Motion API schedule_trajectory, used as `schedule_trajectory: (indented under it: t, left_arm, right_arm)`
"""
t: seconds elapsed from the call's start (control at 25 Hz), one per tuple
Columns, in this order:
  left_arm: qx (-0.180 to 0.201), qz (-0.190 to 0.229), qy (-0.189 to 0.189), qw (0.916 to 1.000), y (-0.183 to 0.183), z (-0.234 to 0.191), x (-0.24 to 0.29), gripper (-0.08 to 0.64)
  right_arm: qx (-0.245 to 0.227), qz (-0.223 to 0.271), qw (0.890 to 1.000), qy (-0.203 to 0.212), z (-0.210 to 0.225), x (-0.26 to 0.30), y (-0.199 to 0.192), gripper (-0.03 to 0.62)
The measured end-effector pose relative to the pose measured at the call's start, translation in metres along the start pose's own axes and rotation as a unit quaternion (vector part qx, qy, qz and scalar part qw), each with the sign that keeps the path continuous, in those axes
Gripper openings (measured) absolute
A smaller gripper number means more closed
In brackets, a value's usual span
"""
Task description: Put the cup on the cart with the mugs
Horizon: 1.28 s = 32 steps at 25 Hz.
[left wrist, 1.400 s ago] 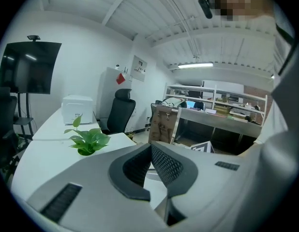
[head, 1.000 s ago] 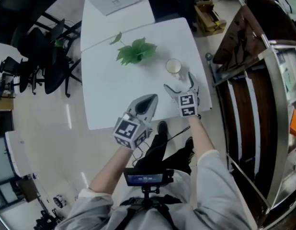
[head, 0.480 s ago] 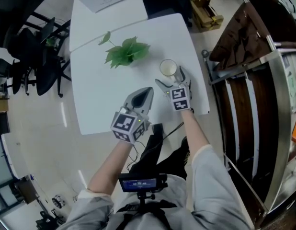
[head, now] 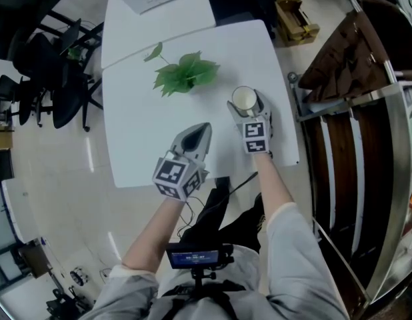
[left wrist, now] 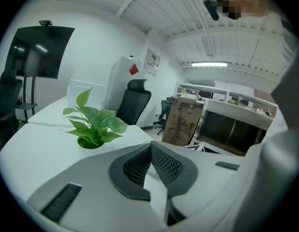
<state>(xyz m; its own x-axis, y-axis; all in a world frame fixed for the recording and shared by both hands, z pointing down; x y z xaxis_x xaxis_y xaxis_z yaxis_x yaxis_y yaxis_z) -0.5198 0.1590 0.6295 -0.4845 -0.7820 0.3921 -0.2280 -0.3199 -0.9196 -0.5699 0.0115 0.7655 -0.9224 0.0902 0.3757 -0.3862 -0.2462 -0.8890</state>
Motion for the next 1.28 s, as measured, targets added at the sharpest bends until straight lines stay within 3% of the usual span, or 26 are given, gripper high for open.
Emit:
schedule_trajectory:
  t: [0.36, 0.56, 0.92, 1.28]
  left_arm:
    - [0.001, 0.002, -0.012, 0.9999, 0.001, 0.003, 0.002, -0.004]
    - [0.003, 0.000, -0.014, 0.9999, 0.000, 0.003, -0.003, -0.005]
    - [0.016, 0.016, -0.033, 0.9992, 0.035, 0.008, -0.037, -0.005]
    - [0.082, 0.053, -0.070, 0.9927, 0.088, 0.021, -0.079, -0.004]
  right_arm:
    - [0.023, 0.009, 1.000, -0.002, 0.002, -0.004, 0.005, 0.400]
    - [0.006, 0.000, 1.000, 0.009, -0.009, -0.017, 0.023, 0.400]
    - [0.016, -0.019, 0.999, 0.024, -0.043, -0.092, 0.107, 0.402]
    - [0.009, -0.027, 1.000, 0.007, -0.065, -0.187, 0.168, 0.402]
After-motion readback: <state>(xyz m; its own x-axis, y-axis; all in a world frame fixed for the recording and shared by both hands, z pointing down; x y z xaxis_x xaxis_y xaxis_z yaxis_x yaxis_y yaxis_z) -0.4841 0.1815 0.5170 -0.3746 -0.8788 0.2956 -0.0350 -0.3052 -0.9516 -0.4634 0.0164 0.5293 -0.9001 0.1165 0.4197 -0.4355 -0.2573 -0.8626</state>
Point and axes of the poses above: the fingertips, and each gripper's own axes: x forward along the fingers, z to its right, y out of its top, the point moved 4 cm from there along -x, backward along the fingers, and after that the axes turned 14 degrees about x, right-handed, at the moved point
